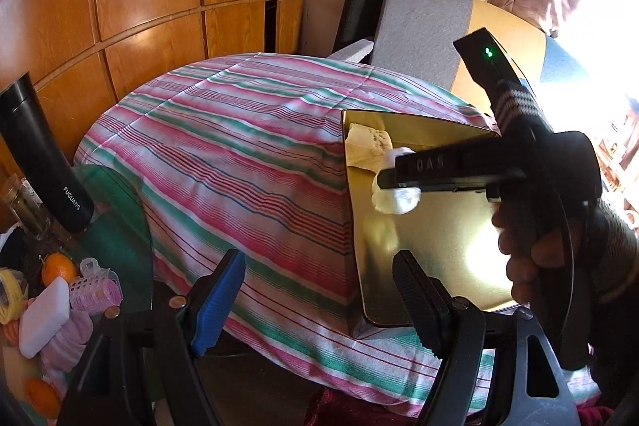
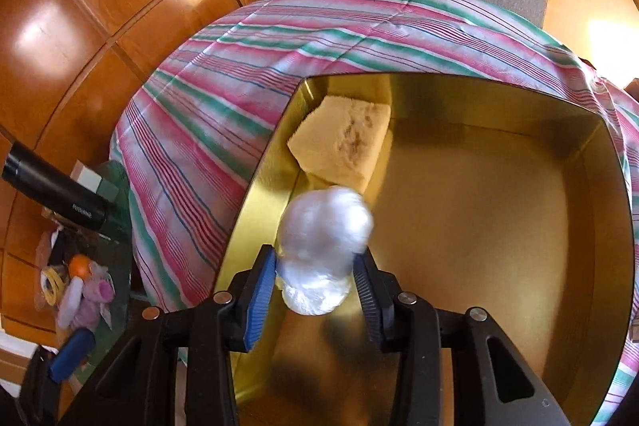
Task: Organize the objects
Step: 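Carry the plastic-wrapped white ball into the gold tray and release it with the right gripper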
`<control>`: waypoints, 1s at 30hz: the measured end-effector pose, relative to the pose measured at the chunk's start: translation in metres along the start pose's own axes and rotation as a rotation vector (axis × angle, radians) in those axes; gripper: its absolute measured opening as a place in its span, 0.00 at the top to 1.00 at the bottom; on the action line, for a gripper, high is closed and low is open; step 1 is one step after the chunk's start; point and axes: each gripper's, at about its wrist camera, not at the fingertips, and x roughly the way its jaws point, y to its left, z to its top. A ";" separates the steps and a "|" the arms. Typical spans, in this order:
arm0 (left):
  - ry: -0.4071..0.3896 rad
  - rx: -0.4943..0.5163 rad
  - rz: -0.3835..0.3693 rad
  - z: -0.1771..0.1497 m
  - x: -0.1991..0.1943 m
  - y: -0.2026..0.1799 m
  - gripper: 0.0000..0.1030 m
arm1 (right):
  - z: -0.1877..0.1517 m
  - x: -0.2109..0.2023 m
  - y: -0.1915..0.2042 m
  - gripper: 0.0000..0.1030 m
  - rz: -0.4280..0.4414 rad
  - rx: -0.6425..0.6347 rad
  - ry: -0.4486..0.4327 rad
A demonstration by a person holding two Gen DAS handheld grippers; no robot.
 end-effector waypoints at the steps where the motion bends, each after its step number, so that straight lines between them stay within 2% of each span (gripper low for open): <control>1: 0.002 -0.003 0.003 0.000 0.001 0.001 0.25 | 0.003 0.000 0.000 0.56 -0.001 0.006 -0.005; 9: -0.004 -0.014 0.019 0.002 0.001 0.006 0.25 | -0.001 -0.020 -0.009 0.54 0.027 0.042 -0.043; 12: -0.010 -0.013 0.021 0.002 -0.001 0.005 0.25 | -0.011 -0.034 -0.013 0.53 -0.003 0.039 -0.069; 17: -0.028 0.004 0.023 0.003 -0.008 -0.001 0.22 | -0.030 -0.058 -0.021 0.43 -0.064 0.021 -0.116; 30: -0.056 0.102 0.008 0.005 -0.023 -0.035 0.22 | -0.080 -0.122 -0.068 0.34 -0.160 0.086 -0.240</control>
